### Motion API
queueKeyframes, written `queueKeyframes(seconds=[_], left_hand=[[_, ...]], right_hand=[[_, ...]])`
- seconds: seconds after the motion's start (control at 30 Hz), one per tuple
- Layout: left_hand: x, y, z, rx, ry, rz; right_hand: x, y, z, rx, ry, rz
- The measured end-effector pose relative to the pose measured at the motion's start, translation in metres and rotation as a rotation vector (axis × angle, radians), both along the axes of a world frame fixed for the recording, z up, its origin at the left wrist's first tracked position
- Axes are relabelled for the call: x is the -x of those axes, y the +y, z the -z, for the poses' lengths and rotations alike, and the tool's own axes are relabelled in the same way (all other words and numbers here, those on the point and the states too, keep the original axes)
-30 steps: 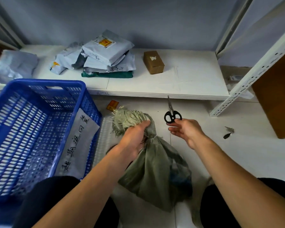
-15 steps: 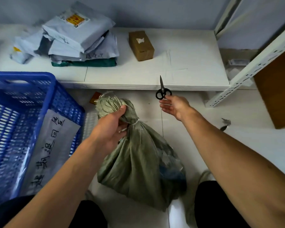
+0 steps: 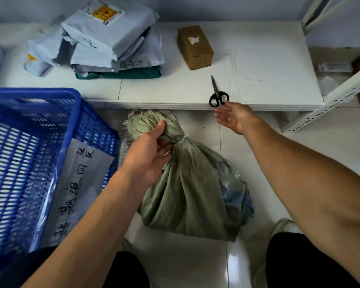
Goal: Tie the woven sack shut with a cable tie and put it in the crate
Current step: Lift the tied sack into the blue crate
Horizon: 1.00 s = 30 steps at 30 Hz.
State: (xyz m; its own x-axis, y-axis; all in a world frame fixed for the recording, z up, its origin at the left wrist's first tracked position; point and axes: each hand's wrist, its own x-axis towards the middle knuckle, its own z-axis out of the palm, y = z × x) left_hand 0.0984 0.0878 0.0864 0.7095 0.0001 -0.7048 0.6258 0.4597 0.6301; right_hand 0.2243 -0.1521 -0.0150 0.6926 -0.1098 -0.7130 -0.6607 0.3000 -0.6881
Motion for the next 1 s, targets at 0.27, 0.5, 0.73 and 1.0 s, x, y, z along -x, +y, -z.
queueKeyframes(seconds=[0.27,0.5,0.73,1.0], left_hand=[[0.005,0.0,-0.007,-0.025,0.006,0.019],[0.022,0.006,-0.025,-0.136,-0.052,0.139],[0.051,0.0,-0.045,-0.65,-0.248,0.272],[0.133,-0.02,-0.055,-0.905,-0.48,0.709]], right_hand=[[0.006,0.004,0.001,-0.067,0.023,0.041],[0.086,0.009,-0.045,0.646,-0.149,-0.73],[0.176,0.019,-0.118,0.805,-0.39,-0.868],[0.289,0.051,-0.14,0.968,-0.433,-0.896]])
